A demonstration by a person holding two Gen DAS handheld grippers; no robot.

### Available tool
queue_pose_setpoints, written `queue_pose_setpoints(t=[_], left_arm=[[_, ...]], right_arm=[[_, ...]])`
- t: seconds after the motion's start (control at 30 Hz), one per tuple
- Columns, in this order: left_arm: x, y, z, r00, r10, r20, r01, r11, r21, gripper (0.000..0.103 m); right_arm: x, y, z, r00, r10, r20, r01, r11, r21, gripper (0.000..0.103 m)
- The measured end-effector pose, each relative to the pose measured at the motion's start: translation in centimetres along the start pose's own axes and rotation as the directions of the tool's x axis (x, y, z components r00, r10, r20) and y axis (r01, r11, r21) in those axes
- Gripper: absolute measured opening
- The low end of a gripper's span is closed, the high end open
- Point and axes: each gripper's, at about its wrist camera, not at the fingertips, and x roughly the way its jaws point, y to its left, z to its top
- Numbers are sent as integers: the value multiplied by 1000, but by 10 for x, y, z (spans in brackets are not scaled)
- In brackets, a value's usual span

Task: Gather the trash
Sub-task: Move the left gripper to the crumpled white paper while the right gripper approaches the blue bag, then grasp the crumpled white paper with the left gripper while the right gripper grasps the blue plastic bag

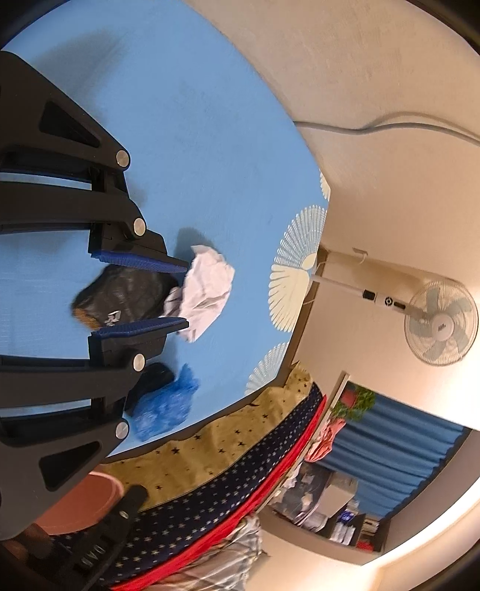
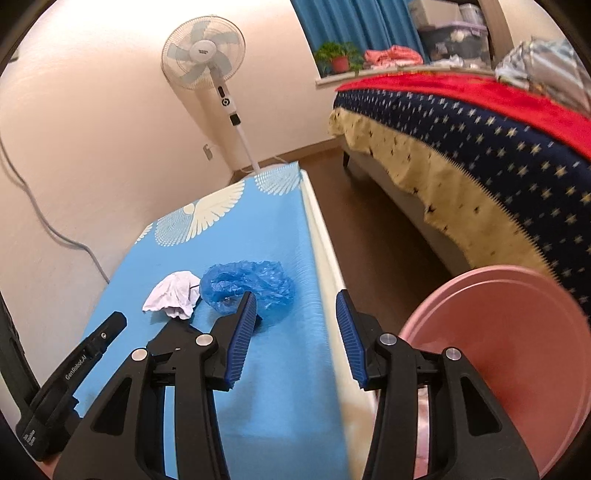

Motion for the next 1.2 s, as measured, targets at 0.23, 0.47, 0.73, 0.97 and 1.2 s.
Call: queue_pose_setpoints(t=[0.23, 0.47, 0.73, 0.97, 1.2], left_arm=[[31, 17, 9, 999, 32, -39, -35, 997, -71, 39], [65, 32, 13, 991, -2, -132, -19, 986, -164, 46], [67, 29, 14, 990, -71, -120, 52, 986, -160, 8], [40, 13, 22, 996, -47, -78, 40, 995, -89, 3], [-1, -3, 30, 999, -30, -36, 29, 999, -31, 3]], right_arm=[[43, -2, 3, 995, 43, -86, -40, 999, 35, 49], [73, 8, 0, 987, 74, -146, -71, 997, 21, 50], [75, 10, -1, 985, 81, -150, -82, 997, 4, 12], [47, 15, 10, 992, 76, -98, -80, 996, -31, 3], [2, 17, 17, 996, 72, -48, -75, 994, -75, 2]])
